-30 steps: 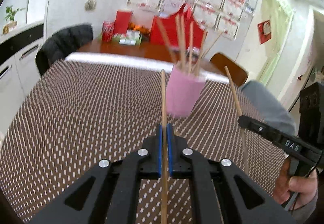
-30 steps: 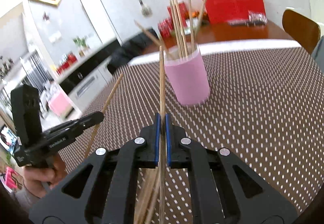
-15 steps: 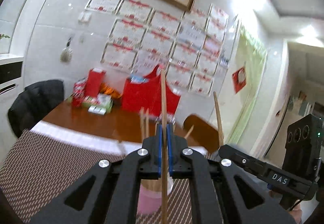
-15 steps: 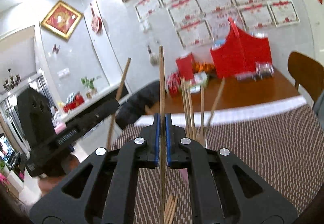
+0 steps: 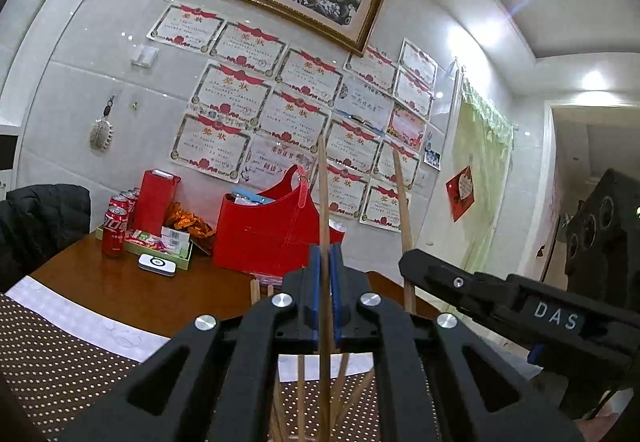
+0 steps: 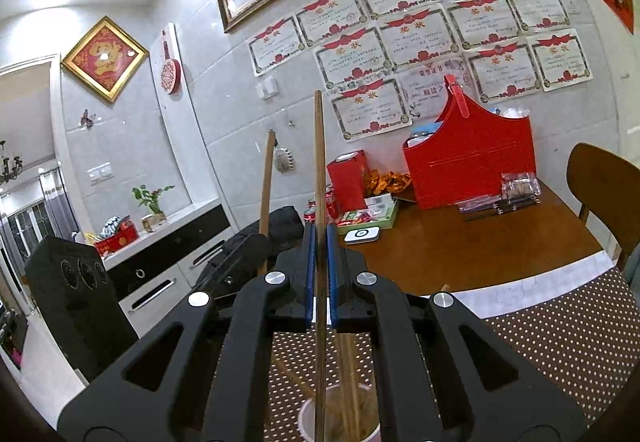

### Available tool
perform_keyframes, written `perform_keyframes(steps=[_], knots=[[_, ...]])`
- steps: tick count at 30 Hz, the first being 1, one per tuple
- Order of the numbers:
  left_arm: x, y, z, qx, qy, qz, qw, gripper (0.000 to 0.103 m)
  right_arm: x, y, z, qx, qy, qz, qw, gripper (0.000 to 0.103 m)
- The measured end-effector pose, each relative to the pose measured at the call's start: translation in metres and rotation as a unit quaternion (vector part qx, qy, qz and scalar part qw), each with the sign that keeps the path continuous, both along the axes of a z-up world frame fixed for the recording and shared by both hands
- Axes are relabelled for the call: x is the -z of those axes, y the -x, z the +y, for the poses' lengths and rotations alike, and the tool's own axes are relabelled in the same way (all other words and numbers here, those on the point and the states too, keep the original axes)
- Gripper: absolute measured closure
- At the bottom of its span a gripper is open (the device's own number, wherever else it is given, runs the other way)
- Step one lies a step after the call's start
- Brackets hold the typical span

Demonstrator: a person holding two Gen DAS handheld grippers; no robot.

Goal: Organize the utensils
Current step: 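Lift the chopstick with the right gripper and carry it over the pink cup, then drop the chopstick into the pink cup by opening the right gripper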

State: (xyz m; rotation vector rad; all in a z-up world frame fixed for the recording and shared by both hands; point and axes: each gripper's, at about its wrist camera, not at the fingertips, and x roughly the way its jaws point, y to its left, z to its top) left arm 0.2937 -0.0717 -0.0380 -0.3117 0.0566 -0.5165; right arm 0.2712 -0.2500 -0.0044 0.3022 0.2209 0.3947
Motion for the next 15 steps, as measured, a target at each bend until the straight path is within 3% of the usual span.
perform_keyframes(steps=[15], knots=[[0.043,-0.019,-0.005,-0.029,-0.02,0.015,0.9993,0.098,0.026,-0.022,0.004,0.007,0.006,-0.005,1.0,0.097]])
